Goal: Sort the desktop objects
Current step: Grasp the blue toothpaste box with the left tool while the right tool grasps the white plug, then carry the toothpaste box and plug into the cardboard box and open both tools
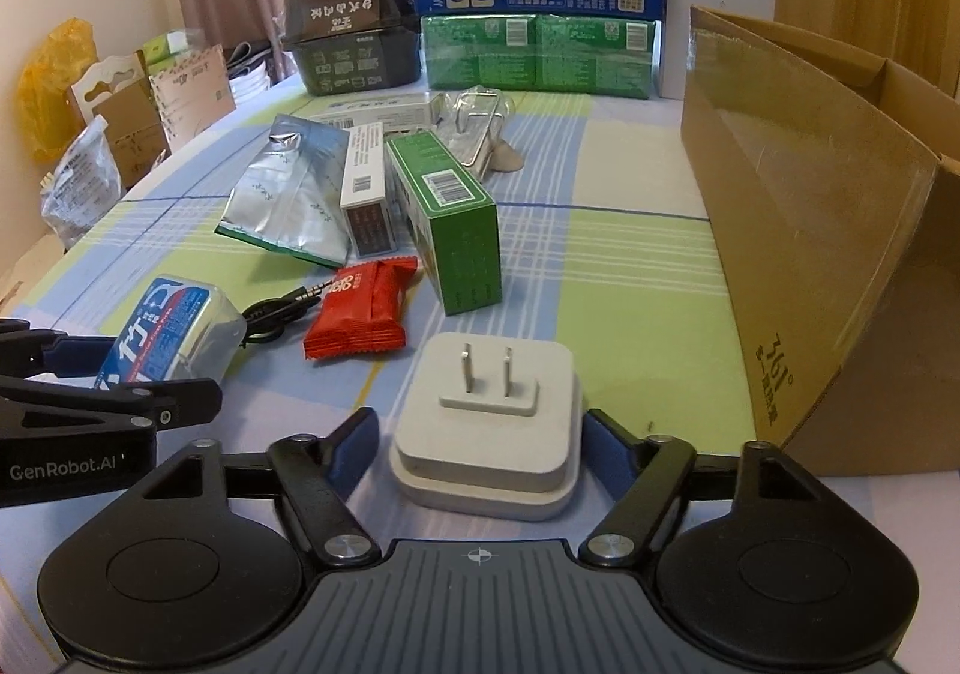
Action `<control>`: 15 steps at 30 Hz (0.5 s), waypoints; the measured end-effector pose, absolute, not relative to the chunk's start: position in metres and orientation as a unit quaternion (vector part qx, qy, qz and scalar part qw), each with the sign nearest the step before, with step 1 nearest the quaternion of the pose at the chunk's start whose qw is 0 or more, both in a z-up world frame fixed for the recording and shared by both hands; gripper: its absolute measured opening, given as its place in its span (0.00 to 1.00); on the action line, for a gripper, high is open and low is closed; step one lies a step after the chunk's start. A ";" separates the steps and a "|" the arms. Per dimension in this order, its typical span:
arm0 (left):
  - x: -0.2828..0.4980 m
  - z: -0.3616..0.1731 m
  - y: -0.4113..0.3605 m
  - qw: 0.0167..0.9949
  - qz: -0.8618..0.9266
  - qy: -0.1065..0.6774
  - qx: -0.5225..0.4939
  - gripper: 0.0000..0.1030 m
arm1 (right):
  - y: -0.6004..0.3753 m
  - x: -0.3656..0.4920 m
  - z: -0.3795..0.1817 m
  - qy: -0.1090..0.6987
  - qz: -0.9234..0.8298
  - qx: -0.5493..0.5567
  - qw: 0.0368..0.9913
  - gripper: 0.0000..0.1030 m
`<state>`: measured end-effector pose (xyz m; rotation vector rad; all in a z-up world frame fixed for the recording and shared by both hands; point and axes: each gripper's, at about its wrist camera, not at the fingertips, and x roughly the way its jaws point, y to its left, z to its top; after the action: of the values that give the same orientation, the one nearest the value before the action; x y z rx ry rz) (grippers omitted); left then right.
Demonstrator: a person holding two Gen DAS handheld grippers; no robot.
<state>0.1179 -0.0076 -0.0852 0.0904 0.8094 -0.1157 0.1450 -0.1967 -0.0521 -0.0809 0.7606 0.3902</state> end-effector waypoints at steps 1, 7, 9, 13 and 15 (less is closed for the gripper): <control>0.117 -0.086 -0.008 0.917 -0.056 0.394 0.045 0.54 | -0.197 0.146 -0.052 0.369 0.189 -0.039 0.909 0.67; 0.117 -0.088 -0.009 0.916 -0.056 0.395 0.050 0.51 | -0.194 0.144 -0.053 0.368 0.185 -0.056 0.910 0.62; 0.117 -0.088 -0.010 0.915 -0.054 0.396 0.051 0.51 | -0.195 0.143 -0.051 0.369 0.186 -0.046 0.909 0.62; 0.114 -0.085 -0.011 0.916 -0.056 0.394 0.048 0.50 | -0.196 0.139 -0.045 0.358 0.187 -0.045 0.914 0.61; 0.112 -0.081 -0.011 0.918 -0.055 0.390 0.048 0.50 | -0.196 0.137 -0.042 0.354 0.188 -0.046 0.915 0.61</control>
<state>0.1117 -0.0110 -0.0811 0.0996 0.8010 -0.1140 0.1366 -0.1961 -0.0416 -0.0941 0.7281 0.3872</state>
